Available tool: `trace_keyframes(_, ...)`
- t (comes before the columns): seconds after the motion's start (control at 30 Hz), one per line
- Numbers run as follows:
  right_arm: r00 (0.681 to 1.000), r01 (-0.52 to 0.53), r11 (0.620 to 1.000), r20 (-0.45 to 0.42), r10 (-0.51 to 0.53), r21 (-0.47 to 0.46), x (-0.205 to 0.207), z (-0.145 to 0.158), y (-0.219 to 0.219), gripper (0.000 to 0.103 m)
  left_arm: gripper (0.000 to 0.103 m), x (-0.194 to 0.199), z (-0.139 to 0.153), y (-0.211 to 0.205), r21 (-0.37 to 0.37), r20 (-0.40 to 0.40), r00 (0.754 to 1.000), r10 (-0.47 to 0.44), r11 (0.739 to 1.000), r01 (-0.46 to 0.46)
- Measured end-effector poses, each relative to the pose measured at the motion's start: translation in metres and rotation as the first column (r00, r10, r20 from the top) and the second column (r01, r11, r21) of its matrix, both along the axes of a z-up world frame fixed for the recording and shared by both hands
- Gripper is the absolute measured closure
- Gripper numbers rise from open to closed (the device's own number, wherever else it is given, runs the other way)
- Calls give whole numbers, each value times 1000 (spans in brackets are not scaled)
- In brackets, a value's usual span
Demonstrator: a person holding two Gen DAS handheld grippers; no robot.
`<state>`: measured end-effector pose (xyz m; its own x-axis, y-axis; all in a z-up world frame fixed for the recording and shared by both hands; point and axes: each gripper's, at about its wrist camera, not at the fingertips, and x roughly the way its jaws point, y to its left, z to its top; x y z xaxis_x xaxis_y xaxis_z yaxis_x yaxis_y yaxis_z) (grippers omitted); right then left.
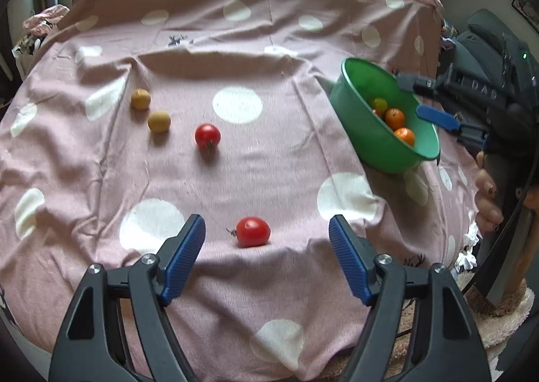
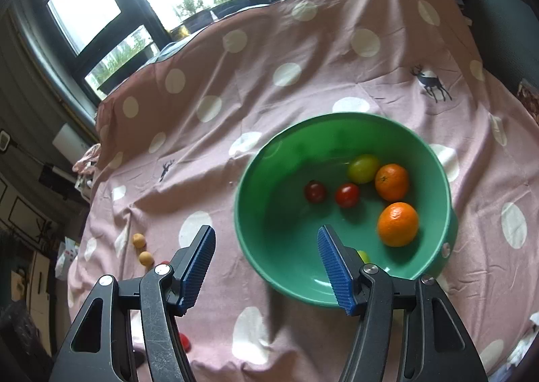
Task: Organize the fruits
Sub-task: 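Move both tools down to the two remaining red tomatoes, then close the left tool on one red tomato while the right tool closes on the other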
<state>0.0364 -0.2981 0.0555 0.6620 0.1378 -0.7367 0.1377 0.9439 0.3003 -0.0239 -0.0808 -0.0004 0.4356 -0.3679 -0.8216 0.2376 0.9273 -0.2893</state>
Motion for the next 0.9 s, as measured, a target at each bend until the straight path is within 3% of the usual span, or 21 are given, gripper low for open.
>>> trace_keyframes(0.13, 998, -55, 998, -14, 55, -22, 4, -4, 21, 39, 35, 8, -19, -2, 0, -57, 998, 7, 1000, -7)
trace_keyframes(0.27, 995, -98, 995, -30, 98, -6, 8, -11, 35, 39, 38, 20, -33, 0, -51, -121, 993, 11, 999, -17)
trace_keyframes(0.37, 993, -109, 994, -44, 110, 11, 11, -17, 41, 39, 53, 25, -40, 3, -42, -144, 989, 41, 998, -48)
trace_keyframes(0.43, 992, -119, 993, -52, 119, 0, 12, -19, 46, 39, 56, 28, -42, 4, -46, -154, 987, 46, 998, -53)
trace_keyframes(0.67, 989, -135, 991, -64, 134, -16, 13, -22, 53, 39, 68, 33, -46, 3, -28, -155, 986, 65, 997, -70)
trace_keyframes(0.9, 982, -175, 985, -70, 175, 3, 16, -27, 68, 39, 70, 31, -45, 15, -65, -124, 989, 84, 994, -93)
